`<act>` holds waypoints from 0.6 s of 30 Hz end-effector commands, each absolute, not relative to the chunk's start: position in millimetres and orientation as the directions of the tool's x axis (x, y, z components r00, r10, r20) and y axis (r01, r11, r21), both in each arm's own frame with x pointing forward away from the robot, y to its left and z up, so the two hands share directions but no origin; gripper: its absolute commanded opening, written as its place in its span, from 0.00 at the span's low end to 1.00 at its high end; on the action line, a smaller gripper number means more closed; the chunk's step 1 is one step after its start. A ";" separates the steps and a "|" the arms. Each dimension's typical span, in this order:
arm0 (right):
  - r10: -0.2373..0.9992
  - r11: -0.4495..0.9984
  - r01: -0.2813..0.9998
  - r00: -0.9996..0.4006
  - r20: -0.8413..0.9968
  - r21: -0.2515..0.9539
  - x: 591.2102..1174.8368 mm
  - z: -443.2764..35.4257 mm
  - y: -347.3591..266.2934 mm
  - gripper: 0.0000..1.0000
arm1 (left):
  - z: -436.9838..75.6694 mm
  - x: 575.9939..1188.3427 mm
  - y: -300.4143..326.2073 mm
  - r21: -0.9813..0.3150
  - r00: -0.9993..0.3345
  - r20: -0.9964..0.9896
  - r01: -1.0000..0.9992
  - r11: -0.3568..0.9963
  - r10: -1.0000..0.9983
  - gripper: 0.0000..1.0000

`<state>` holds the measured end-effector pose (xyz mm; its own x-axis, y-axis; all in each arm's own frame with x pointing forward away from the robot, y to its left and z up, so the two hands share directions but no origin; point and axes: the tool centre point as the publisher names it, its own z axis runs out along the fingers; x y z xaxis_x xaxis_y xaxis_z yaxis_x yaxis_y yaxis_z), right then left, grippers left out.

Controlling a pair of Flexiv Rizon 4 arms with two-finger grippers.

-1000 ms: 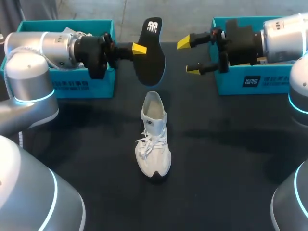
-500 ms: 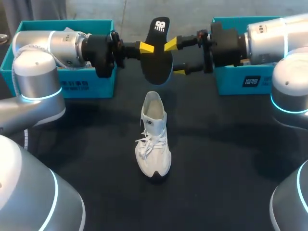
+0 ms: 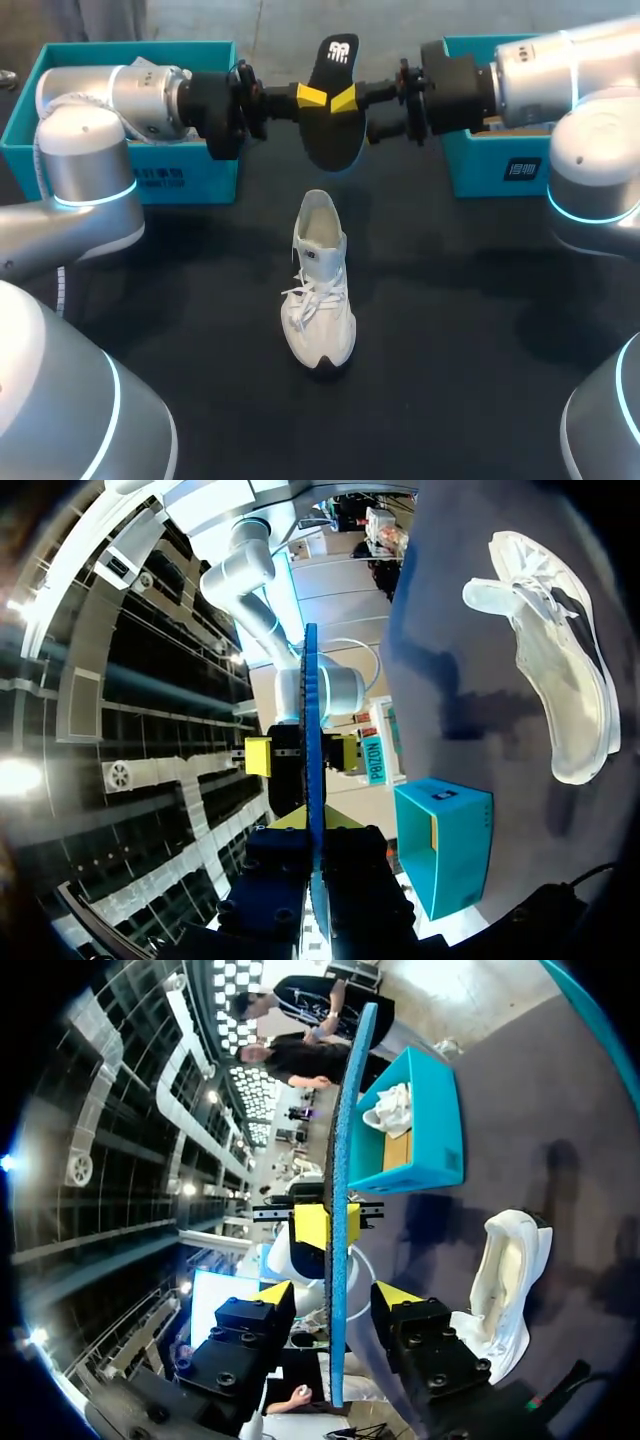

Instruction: Take the shoe out of the shoebox, open the shoe tongue, remove and reinsert the insole, then place the shoe into the shoebox

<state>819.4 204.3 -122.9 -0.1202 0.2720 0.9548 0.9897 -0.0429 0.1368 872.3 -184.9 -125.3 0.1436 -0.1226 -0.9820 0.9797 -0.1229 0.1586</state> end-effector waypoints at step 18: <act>0.269 -0.054 0.988 -0.123 0.955 0.142 828.5 -125.8 210.1 0.28 | -122.4 865.9 -185.5 0.155 0.135 -0.980 0.979 -0.131 -0.149 0.00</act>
